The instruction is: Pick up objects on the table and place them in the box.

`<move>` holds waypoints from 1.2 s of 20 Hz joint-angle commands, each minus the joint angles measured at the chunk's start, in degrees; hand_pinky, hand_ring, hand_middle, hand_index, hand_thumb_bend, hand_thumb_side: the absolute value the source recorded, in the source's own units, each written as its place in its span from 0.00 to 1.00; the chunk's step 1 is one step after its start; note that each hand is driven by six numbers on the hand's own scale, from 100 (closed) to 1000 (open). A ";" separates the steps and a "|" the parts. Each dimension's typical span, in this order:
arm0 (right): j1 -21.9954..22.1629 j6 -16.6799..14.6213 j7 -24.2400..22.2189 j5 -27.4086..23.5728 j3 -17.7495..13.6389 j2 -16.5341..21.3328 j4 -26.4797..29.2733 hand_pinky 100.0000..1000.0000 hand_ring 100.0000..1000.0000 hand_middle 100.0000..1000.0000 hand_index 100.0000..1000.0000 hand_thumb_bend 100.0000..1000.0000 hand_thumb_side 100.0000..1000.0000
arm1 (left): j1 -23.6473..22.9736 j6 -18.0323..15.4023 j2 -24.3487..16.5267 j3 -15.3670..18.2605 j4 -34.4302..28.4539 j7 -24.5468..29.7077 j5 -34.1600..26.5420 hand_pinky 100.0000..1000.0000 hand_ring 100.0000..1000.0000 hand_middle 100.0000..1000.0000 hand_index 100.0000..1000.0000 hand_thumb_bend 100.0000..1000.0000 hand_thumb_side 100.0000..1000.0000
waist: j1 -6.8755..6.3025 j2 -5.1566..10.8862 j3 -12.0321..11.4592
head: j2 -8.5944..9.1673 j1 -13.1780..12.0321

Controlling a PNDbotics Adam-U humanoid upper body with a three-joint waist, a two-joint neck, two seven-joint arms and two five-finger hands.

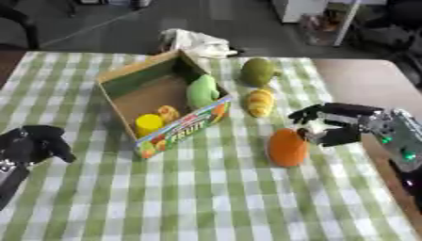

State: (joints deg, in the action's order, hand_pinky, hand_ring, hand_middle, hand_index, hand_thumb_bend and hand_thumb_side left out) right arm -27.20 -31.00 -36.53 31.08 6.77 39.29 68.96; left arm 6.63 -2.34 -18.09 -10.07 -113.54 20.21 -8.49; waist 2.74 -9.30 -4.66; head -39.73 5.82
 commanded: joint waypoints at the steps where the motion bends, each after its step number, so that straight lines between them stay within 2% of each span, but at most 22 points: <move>1: -0.45 -6.17 -3.34 2.41 -0.59 2.13 1.16 0.85 0.77 0.72 0.91 0.00 0.23 | 0.61 0.19 -0.21 0.02 -1.05 -0.05 0.06 0.61 0.53 0.51 0.75 0.00 0.69 | -0.10 0.70 -0.03 | 0.51 -0.25; 2: -0.54 -6.13 -1.69 3.31 -0.67 1.93 1.00 0.85 0.76 0.69 0.89 0.00 0.23 | 0.61 0.21 -0.18 0.03 -1.05 -0.07 0.06 0.61 0.53 0.51 0.75 0.00 0.69 | -0.13 0.70 -0.04 | 0.52 -0.27; 3: -0.69 -6.15 -0.01 4.16 -0.68 1.68 0.78 0.83 0.74 0.61 0.84 0.00 0.22 | 0.62 0.24 -0.15 0.04 -1.05 -0.08 0.06 0.61 0.52 0.51 0.75 0.00 0.69 | -0.16 0.70 -0.05 | 0.53 -0.25; 4: -0.91 -6.22 1.61 4.96 -0.63 1.44 0.52 0.83 0.73 0.59 0.83 0.00 0.22 | 0.64 0.26 -0.12 0.04 -1.05 -0.07 0.06 0.61 0.52 0.51 0.75 0.00 0.69 | -0.18 0.70 -0.06 | 0.54 -0.23; 8: -2.22 -6.83 7.52 7.17 -0.42 0.47 -0.22 0.78 0.62 0.38 0.60 0.00 0.19 | 0.63 0.46 0.04 0.06 -1.05 -0.02 0.10 0.61 0.52 0.51 0.75 0.00 0.69 | -0.23 0.70 -0.13 | 0.63 -0.17; 9: -2.52 -7.04 8.64 7.26 -0.33 0.27 -0.45 0.76 0.58 0.31 0.52 0.00 0.18 | 0.62 0.52 0.08 0.06 -1.05 -0.01 0.11 0.62 0.52 0.51 0.75 0.00 0.69 | -0.23 0.70 -0.17 | 0.64 -0.14; 13: -4.46 -7.85 11.50 5.20 -0.34 -0.33 -0.92 0.72 0.49 0.17 0.38 0.00 0.14 | 0.53 0.65 0.18 0.10 -1.05 -0.02 0.09 0.62 0.52 0.51 0.75 0.00 0.69 | -0.20 0.82 -0.31 | 0.63 -0.11; 17: -8.20 -7.89 11.58 0.98 -0.55 -1.01 -0.77 0.72 0.47 0.14 0.35 0.00 0.12 | 0.44 0.71 0.23 0.07 -1.05 0.16 -0.17 0.62 0.52 0.51 0.75 0.00 0.69 | -0.20 1.05 -0.44 | 0.64 -0.07; 20: -12.86 -7.58 10.93 -0.88 -0.61 -2.07 -1.11 0.72 0.47 0.14 0.35 0.00 0.12 | 0.36 0.67 0.29 0.03 -1.05 0.33 -0.41 0.62 0.52 0.51 0.75 0.00 0.69 | -0.28 1.24 -0.56 | 0.62 0.01; 24: -20.03 -6.46 11.41 -0.73 -1.52 -5.91 -4.23 0.71 0.46 0.14 0.36 0.00 0.11 | 0.35 0.69 0.56 -0.08 -1.05 0.60 -0.69 0.63 0.52 0.51 0.75 0.00 0.68 | -0.65 1.39 -0.82 | 0.61 0.24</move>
State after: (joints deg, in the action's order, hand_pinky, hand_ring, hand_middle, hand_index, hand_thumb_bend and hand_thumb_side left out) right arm -45.87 -37.79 -25.26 30.85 6.22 33.22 65.04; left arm 6.62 -1.59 -17.55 -10.07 -113.54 20.56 -8.70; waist 2.19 -8.81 -5.47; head -39.70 5.88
